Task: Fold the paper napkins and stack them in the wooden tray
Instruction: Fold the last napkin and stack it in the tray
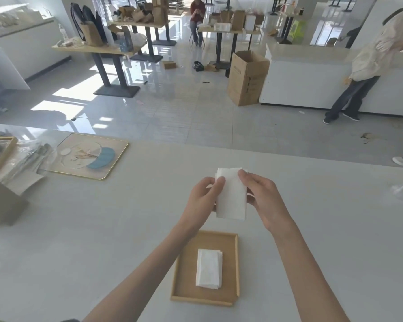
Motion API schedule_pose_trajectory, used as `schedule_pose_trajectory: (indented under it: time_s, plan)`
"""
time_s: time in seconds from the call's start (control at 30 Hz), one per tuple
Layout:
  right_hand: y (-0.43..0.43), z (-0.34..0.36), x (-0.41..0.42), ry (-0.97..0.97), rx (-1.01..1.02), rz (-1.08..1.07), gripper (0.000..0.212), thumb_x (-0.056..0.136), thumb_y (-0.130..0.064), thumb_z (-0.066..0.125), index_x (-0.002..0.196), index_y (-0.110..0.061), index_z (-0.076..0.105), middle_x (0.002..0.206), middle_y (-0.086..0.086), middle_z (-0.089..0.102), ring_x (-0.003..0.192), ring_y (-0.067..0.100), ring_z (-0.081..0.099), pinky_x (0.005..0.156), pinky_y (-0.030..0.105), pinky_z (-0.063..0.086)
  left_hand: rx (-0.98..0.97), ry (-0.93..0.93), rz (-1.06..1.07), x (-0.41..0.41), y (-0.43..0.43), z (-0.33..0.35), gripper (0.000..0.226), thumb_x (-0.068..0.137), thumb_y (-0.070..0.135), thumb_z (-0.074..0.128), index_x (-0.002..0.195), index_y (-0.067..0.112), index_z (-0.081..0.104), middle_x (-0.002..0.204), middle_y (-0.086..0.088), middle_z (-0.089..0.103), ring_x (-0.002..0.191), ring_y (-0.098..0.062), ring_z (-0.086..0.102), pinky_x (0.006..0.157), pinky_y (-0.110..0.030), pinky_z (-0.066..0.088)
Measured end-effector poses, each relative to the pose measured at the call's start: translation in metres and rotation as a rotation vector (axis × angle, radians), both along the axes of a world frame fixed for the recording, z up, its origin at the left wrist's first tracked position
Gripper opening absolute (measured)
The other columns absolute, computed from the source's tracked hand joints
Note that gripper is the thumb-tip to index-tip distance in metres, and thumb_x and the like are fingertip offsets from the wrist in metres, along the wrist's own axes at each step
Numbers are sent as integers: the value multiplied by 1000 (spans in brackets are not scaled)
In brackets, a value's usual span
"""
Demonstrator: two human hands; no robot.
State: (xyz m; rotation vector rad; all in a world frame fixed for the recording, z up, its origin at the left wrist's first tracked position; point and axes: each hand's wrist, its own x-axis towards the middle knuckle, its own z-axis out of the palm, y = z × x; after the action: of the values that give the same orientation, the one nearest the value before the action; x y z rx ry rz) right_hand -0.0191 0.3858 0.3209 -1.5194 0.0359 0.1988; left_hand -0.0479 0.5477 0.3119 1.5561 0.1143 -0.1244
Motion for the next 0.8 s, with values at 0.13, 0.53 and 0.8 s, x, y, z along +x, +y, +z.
schedule_pose_trajectory:
  time_s: [0.13,0.53,0.8]
  plan:
    - [11,-4,-6,3,-30,-41,42,104,-42,52,103,-7,76,95,13,76,83,17,70,68,25,56,55,-74,64,2,6,1,28,104,35,52,86,14,60,78,-2,70,71,-18,64,67,-39,50]
    - [51,-48,-22,-235,-519,-306,35,108,-37,42,82,-17,53,57,-8,47,53,10,41,55,32,36,243,-34,166,-7,9,-22,34,108,31,37,90,7,53,71,2,48,59,-11,40,55,-29,37]
    - [55,-60,-15,-148,-580,-268,36,107,-46,38,94,-17,56,54,-4,49,51,15,46,53,33,38,276,-28,166,0,3,-35,33,109,33,30,95,6,43,66,-5,44,49,-12,37,42,-31,34]
